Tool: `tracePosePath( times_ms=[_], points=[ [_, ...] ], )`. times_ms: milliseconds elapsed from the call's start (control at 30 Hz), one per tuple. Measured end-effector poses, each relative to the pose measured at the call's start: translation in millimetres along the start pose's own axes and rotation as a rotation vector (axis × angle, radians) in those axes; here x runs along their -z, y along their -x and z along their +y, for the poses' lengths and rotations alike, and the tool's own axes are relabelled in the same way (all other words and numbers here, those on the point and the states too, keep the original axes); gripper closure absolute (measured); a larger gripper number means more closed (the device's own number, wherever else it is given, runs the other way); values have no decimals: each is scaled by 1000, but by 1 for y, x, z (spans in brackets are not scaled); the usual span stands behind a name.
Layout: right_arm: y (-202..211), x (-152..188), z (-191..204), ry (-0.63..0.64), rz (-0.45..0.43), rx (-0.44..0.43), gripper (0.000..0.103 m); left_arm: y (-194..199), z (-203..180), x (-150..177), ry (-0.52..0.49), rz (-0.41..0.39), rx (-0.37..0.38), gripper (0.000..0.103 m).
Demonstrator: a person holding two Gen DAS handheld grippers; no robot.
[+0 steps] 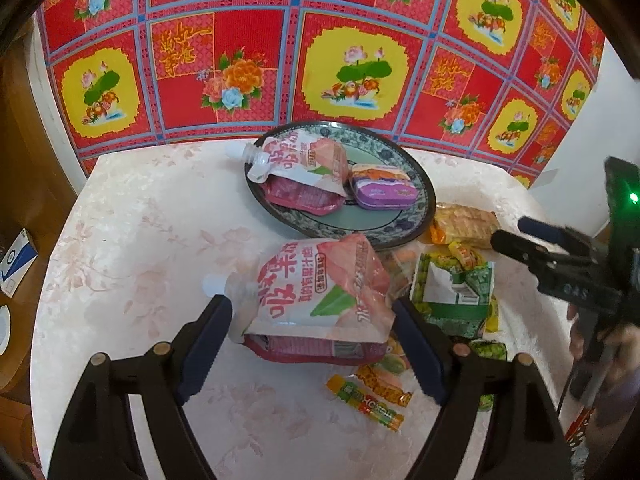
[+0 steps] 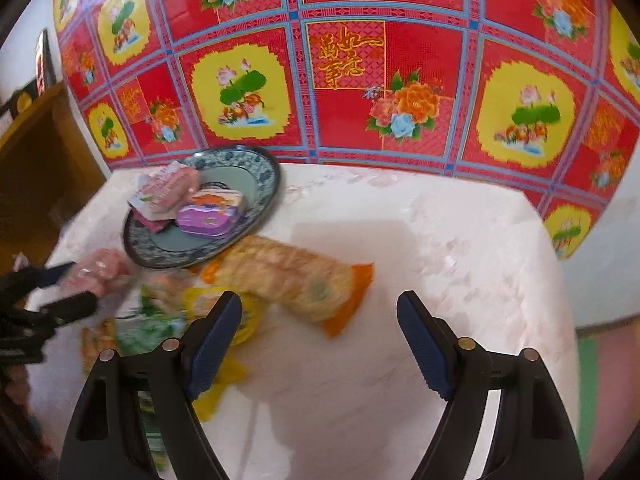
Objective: Organize snacks
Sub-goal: 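Grasp the second pink pouch with the left gripper while the right gripper grasps the bread roll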
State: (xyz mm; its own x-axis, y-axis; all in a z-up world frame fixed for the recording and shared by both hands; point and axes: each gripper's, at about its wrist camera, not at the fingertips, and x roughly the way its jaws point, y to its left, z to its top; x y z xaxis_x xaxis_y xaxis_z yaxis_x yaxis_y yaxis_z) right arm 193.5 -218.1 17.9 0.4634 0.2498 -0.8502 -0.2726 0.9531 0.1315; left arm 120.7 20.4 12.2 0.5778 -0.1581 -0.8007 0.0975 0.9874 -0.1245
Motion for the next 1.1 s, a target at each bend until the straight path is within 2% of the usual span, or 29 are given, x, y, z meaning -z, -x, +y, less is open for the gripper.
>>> tracePosePath(
  times_ms=[133,333,500,700,1100],
  points=[
    [-15,-10,-4,120,44,-68,21,3,1,0,3,2,-2,18],
    [-33,-17,5,297,79,-74,22,3,2,0,10,5,-19,18],
    [-41,-14,11,319,108,-96,36,4,3,0,13,4,-24,18],
    [-35,-4,5,250,102,-143,49,5,4,1,18,-3,-22,18],
    [2,29,-19,60,-4,-107,53,12,5,2,26,-28,-20,18]
  ],
)
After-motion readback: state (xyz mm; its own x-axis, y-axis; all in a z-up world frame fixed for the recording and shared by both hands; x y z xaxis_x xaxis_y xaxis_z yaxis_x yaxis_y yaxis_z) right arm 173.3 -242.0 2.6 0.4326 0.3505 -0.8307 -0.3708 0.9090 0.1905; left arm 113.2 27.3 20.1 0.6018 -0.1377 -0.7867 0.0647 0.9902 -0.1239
